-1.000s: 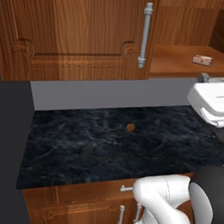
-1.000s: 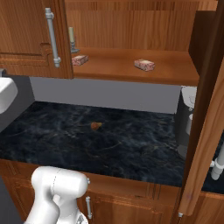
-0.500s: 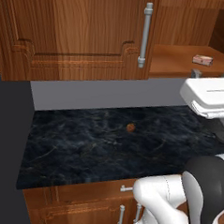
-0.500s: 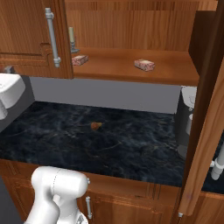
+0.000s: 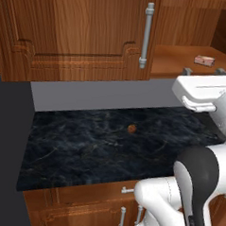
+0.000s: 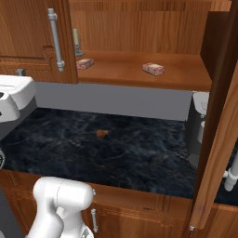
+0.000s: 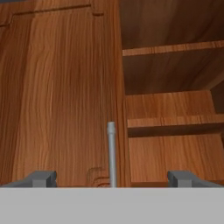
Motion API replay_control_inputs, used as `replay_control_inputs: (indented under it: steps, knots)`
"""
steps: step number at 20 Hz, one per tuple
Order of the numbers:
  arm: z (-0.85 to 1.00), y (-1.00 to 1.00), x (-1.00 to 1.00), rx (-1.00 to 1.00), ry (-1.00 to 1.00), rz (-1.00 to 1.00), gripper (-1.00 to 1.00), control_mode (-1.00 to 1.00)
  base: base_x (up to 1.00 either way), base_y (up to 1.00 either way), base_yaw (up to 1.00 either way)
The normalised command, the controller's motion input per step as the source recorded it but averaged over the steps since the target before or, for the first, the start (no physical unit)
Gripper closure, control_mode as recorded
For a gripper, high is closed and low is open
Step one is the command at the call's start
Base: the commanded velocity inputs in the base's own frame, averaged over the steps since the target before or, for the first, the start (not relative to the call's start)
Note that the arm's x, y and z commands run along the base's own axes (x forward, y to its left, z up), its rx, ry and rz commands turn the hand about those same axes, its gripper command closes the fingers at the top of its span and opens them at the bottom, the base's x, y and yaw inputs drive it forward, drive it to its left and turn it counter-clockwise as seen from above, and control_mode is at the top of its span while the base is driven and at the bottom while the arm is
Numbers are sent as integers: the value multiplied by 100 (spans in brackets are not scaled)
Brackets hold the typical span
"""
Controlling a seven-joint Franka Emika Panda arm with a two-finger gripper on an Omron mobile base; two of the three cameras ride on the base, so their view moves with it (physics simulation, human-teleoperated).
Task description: Pick the bar soap and bar soap from the cabinet and place them on the counter.
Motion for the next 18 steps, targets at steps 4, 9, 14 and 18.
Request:
replay_control_inputs:
  steps: [4,9,14,18]
  knots:
    - [-6,3,32,0,0,0,-100,-100,0,0,0]
    - [0,1,25,0,-1,0,-100,-100,0,0,0]
    - [0,0,24,0,-1,0,-100,-100,0,0,0]
    - [0,3,30,0,0,0,-100,-100,0,0,0]
